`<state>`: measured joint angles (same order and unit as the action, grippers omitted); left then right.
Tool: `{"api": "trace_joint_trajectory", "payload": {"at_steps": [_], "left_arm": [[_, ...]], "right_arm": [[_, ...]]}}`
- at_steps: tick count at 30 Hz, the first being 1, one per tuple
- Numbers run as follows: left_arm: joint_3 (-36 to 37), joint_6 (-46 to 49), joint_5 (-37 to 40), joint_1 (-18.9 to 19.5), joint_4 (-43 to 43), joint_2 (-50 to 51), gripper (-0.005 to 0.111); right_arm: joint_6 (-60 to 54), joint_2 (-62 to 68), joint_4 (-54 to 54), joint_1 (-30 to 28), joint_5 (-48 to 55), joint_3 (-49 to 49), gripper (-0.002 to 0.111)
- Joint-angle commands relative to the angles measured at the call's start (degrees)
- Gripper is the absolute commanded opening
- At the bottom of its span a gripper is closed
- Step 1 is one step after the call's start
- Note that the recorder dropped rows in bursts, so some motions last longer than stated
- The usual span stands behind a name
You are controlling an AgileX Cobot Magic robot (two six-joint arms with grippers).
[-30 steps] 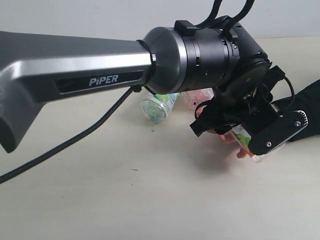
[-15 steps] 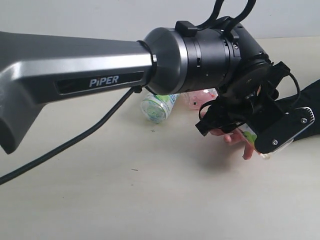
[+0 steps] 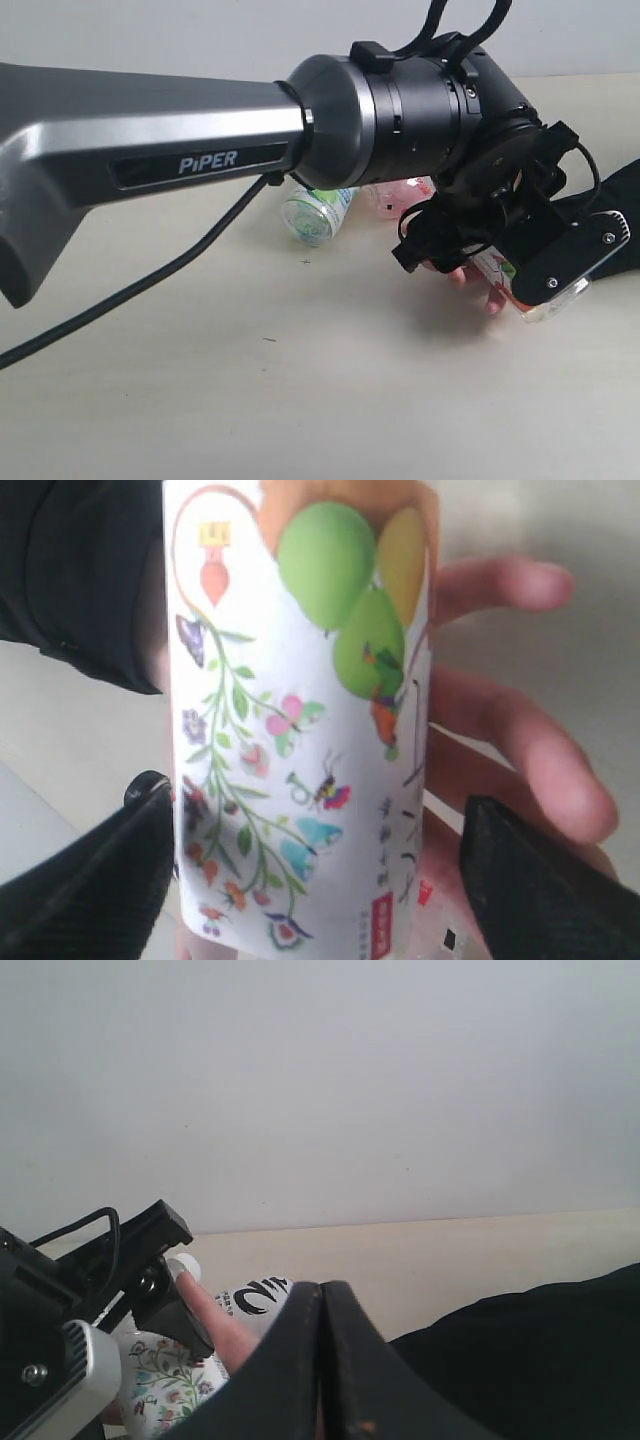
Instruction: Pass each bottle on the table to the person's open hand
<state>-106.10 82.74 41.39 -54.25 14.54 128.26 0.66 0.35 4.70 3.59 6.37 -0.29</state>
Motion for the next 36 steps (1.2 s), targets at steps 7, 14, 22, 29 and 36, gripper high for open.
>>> {"api": "trace_joint_trajectory", "payload": {"at_steps": [7,14,22,29,36], "left_arm": [[-0.52,-2.06,0.16,-0.20,0.27,-1.86,0.076],[-0.52,-8.89,1.58,-0.20,0.27,-7.15,0.076],[-0.52,-26.06,7.64,-0.30,0.27,-14.60,0.076],[-0.52,-38.34,18.72,-0.30,0.27,-19.40,0.075],[-0.52,-46.75,21.56,2.84,-17.63,-23.42,0.033]], "right_arm": [[-0.21,-0.35,0.04,-0.24,-0.22,0.29,0.000],[-0.32,-0.35,0.04,-0.24,-0.22,0.29,0.000],[-0.21,-0.35,0.04,-0.24,-0.22,0.29,0.000],[-0.21,-0.35,0.04,-0.24,-0.22,0.29,0.000],[-0.21,-0.35,0.04,-0.24,-0.22,0.29,0.000]]}}
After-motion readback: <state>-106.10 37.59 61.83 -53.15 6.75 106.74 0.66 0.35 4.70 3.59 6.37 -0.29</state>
